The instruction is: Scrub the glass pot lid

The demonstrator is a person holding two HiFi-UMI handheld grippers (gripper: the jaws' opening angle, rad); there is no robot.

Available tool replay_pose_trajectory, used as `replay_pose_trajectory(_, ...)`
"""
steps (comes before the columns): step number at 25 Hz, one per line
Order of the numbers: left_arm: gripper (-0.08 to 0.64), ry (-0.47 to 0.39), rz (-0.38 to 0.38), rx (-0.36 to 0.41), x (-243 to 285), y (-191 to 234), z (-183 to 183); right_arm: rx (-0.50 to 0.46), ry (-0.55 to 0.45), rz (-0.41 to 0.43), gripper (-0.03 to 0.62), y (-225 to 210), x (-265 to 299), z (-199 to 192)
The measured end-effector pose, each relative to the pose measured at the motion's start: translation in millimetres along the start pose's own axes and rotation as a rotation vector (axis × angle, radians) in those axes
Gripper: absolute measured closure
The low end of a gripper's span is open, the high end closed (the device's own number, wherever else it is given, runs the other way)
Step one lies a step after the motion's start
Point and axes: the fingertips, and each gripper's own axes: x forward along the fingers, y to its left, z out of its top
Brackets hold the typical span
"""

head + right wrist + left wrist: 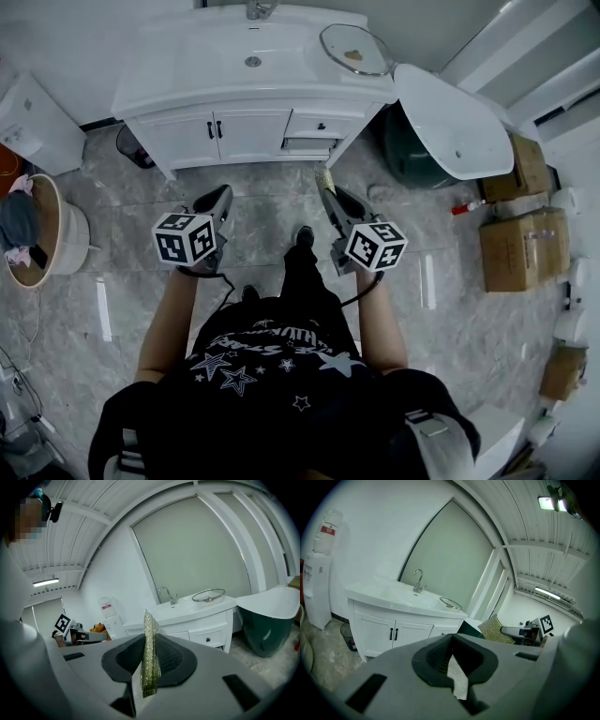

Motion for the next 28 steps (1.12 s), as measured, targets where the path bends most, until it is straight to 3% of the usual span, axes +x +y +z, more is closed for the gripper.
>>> replay_pose_trajectory(9,0.552,0.004,0.04,-0.011,70,19,31,0.018,-0.008,0.04,0.522,-67,64,37)
replay_pose_trajectory(28,0.552,-0.006,0.131,-0.032,318,19,150,0.034,0.0,0.141,0.522,-298,192,182)
